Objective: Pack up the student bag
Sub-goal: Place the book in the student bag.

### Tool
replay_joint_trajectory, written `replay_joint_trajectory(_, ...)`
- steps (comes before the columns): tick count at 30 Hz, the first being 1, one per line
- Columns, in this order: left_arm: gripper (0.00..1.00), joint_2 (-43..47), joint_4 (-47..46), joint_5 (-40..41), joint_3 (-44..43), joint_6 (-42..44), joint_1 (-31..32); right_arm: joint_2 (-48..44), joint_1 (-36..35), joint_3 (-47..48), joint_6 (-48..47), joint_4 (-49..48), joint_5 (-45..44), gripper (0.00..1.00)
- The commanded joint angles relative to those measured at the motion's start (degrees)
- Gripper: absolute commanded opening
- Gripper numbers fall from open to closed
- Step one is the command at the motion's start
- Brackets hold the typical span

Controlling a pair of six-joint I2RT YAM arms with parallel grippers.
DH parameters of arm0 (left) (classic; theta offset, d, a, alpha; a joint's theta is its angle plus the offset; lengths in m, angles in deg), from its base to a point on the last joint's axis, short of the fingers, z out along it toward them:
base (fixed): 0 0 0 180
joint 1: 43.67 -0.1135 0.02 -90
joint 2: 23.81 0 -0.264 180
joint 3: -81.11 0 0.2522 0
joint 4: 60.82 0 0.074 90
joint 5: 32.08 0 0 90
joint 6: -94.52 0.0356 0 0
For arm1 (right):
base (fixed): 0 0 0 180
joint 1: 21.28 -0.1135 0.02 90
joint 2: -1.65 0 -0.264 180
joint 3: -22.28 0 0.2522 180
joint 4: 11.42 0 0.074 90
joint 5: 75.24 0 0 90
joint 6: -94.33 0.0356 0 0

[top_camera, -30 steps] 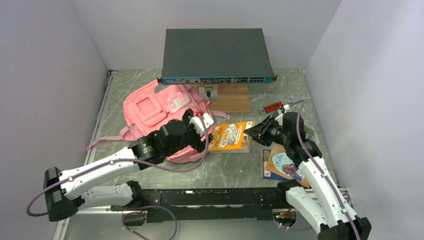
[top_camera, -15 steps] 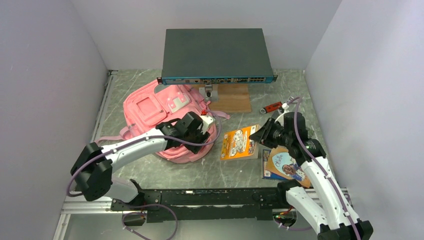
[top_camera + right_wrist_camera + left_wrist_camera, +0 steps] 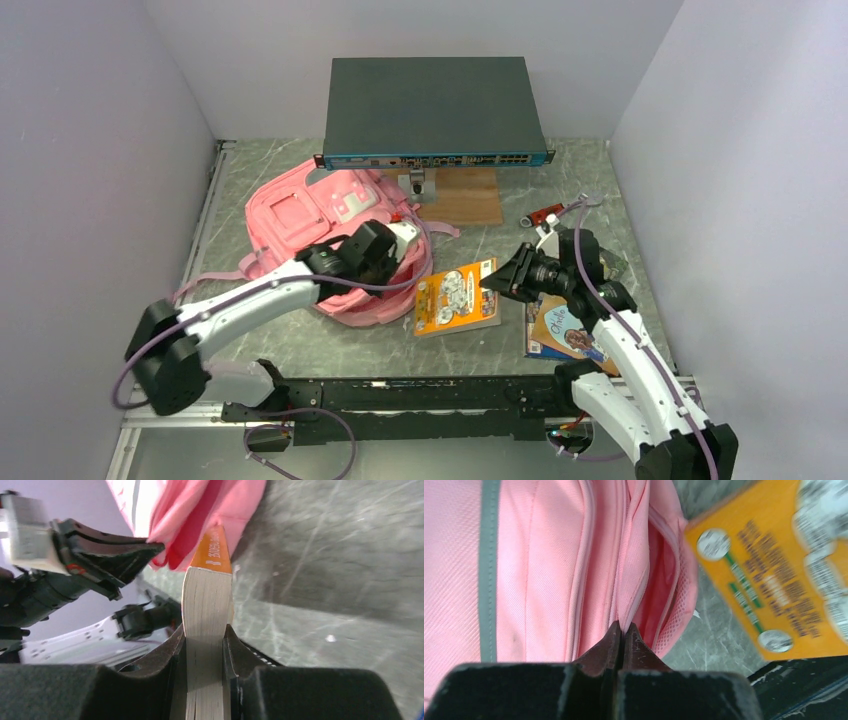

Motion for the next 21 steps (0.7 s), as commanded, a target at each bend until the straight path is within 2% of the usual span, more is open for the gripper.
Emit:
replay_joint_trajectory(1,0.0,12.43,-2.11,4.51,-5.49,-2.71,0.0,0.63,-1.27,-4.64,14.49,-18.74,13.45,0.0)
replay_joint_trajectory(6,0.0,18.59,-4.0,3.66,-7.44,-3.94,0.14,2.3,-5.18,-7.04,25.07,-28.52,12.47,0.0)
replay_joint_trajectory(11,0.0,21.41,-5.49,1.98,-8.56,-3.31,0.17,4.58,-7.49,-9.87,37.63,-43.18,11.11,0.0)
replay_joint_trajectory(16,0.0,21.6,-4.21,0.73,-12.18,-2.25,0.22,5.35,-7.59,-7.45,39.55,-41.48,4.14,0.0)
replay_joint_trajectory(21,0.0,21.79,-4.47,-2.34,-13.33,-4.45,0.17,10.29,-12.08,-6.11,42.31,-47.2,-2.9,0.0)
